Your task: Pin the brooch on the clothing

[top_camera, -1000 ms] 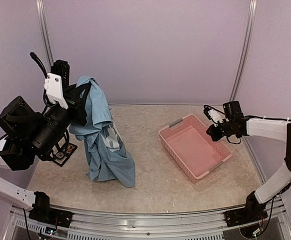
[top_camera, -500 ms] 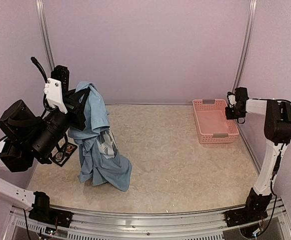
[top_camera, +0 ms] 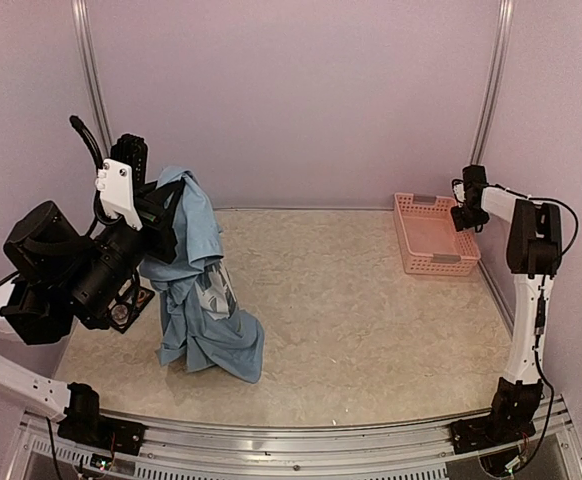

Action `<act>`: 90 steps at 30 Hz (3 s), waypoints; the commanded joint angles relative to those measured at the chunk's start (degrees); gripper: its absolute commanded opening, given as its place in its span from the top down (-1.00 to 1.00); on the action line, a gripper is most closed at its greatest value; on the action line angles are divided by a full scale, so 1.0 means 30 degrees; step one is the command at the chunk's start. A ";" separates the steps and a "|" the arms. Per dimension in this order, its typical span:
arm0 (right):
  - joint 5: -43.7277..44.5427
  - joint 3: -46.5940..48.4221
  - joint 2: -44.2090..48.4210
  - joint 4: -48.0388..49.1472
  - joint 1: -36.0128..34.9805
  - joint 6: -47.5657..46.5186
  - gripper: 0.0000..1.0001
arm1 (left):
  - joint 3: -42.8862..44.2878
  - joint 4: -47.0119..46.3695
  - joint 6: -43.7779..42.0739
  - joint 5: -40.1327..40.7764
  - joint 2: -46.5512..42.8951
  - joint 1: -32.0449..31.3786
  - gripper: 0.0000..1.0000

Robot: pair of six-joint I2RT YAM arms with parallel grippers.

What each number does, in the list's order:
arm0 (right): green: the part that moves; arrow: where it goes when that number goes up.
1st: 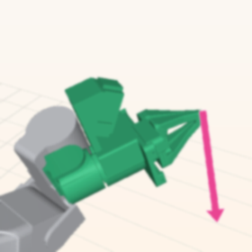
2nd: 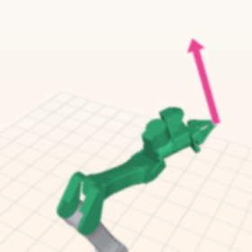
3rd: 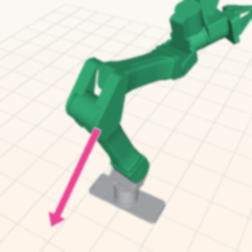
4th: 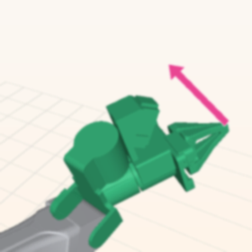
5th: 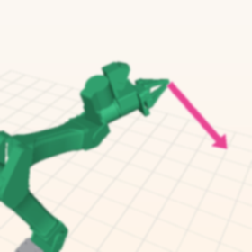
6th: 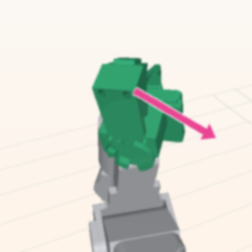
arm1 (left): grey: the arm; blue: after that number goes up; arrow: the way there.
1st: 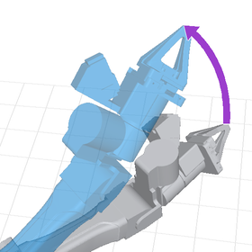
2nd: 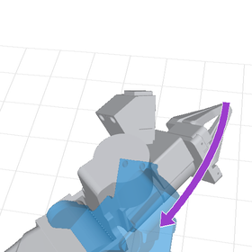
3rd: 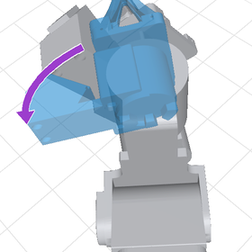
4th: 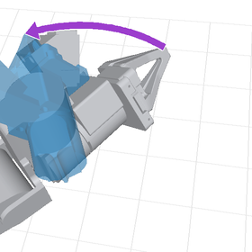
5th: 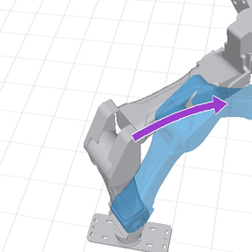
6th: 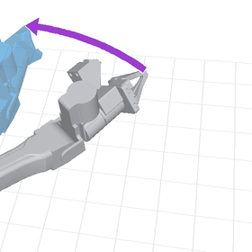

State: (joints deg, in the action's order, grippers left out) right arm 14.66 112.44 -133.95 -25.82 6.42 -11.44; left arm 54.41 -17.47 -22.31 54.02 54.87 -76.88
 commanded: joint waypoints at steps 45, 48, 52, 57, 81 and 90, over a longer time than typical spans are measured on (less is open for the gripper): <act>-0.0571 -0.4932 0.1936 0.3271 -0.3354 0.1788 0.62 | 0.0716 0.0320 0.1077 -0.1293 0.1210 0.0373 1.00; 0.0017 -0.4201 0.1462 0.3161 -0.3340 0.2888 0.62 | 0.0742 0.0319 0.1106 -0.1307 0.1344 0.0374 1.00; 0.0445 -0.3385 0.0605 0.3214 -0.3339 0.4034 0.61 | 0.0872 0.0405 0.1107 -0.1305 0.1513 0.0373 1.00; 0.0449 -0.2128 -0.0164 0.2346 -0.3339 0.4571 0.52 | 0.0833 0.0576 0.1356 -0.1456 0.1407 0.0373 1.00; -0.4303 -1.4689 1.7784 0.3101 -0.9787 0.3771 0.00 | 0.3377 0.0847 0.6909 -1.0720 0.8368 0.8136 0.70; -0.3749 -1.8390 1.8227 0.3782 -1.7521 0.3341 0.15 | 0.2391 0.3008 1.0973 -1.0381 1.0546 1.2339 -0.87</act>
State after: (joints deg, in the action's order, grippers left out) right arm 4.21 61.52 -79.68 -15.86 -36.49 -0.10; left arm 65.10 -8.99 3.44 23.42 91.09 -44.01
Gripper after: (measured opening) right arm 0.434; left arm 0.836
